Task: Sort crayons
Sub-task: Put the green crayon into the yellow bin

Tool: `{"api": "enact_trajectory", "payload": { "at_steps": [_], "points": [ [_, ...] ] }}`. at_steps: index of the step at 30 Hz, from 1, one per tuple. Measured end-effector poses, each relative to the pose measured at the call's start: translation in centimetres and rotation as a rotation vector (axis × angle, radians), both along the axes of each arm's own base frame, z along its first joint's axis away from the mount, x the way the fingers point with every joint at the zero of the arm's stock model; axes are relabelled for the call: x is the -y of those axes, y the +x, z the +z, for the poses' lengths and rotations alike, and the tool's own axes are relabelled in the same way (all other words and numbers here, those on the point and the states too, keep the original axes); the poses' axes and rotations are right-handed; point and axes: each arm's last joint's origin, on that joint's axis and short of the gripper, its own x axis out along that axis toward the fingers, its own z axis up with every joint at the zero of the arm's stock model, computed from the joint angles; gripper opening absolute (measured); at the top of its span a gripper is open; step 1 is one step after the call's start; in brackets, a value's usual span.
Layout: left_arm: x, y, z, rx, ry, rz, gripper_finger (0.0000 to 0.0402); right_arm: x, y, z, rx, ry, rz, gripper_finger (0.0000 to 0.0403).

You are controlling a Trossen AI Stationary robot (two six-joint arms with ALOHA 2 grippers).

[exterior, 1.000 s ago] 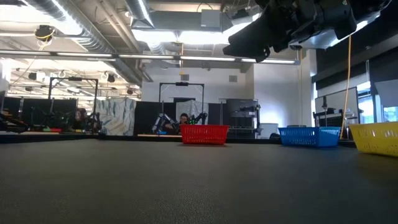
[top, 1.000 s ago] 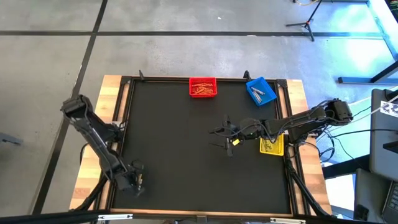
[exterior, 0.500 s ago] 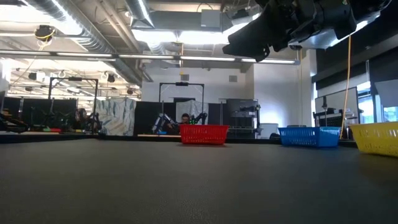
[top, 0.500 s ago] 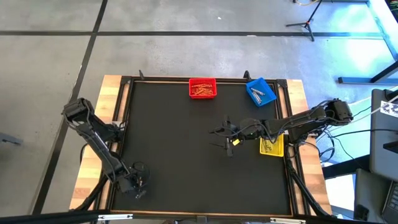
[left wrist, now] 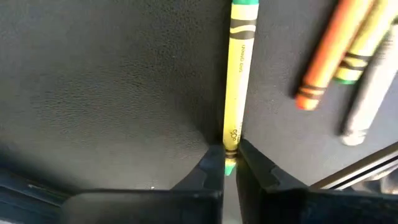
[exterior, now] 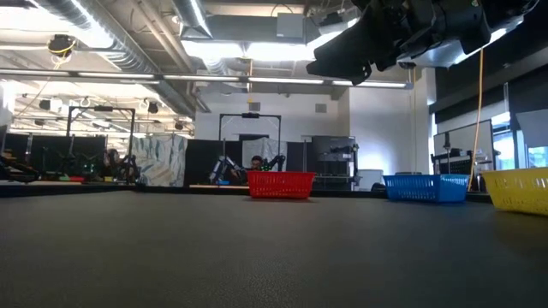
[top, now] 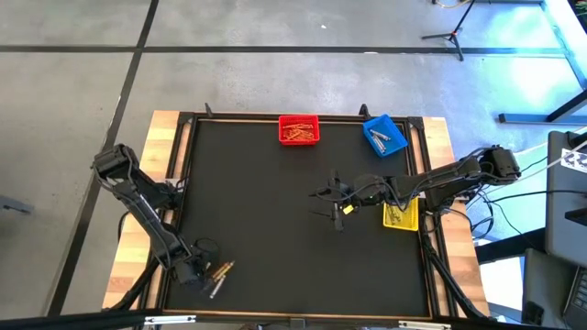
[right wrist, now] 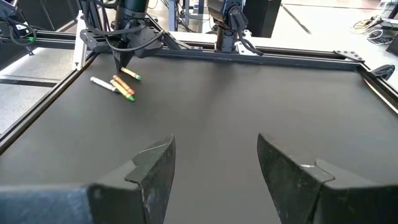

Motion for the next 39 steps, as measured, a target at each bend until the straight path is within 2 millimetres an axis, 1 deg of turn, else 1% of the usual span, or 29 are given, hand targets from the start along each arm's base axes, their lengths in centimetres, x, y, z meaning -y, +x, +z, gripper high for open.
{"api": "enact_trajectory", "payload": {
  "at_steps": [9,12,22,26,32,39],
  "points": [
    [0.0,0.0,0.0,0.006,0.006,-0.008,0.0010,0.0,0.0,0.0,0.000,0.000,0.000,0.0225],
    [0.2,0.2,0.4,0.039,0.011,-0.034,0.0011,0.0,0.0,0.0,0.000,0.000,0.000,0.0225],
    [0.5,1.2,2.5,0.108,0.116,-0.097,0.0011,0.0,0.0,0.0,0.000,0.000,0.000,0.0225],
    [0.6,1.9,2.9,0.175,0.133,-0.131,0.0011,0.0,0.0,0.0,0.000,0.000,0.000,0.0225],
    [0.0,3.4,3.5,0.293,0.194,-0.206,0.0012,0.0,0.0,0.0,0.000,0.000,0.000,0.0225],
    [-1.7,5.4,3.6,0.408,0.320,-0.297,0.0012,0.0,0.0,0.0,-0.001,0.000,0.000,0.0225]
  ]
}}
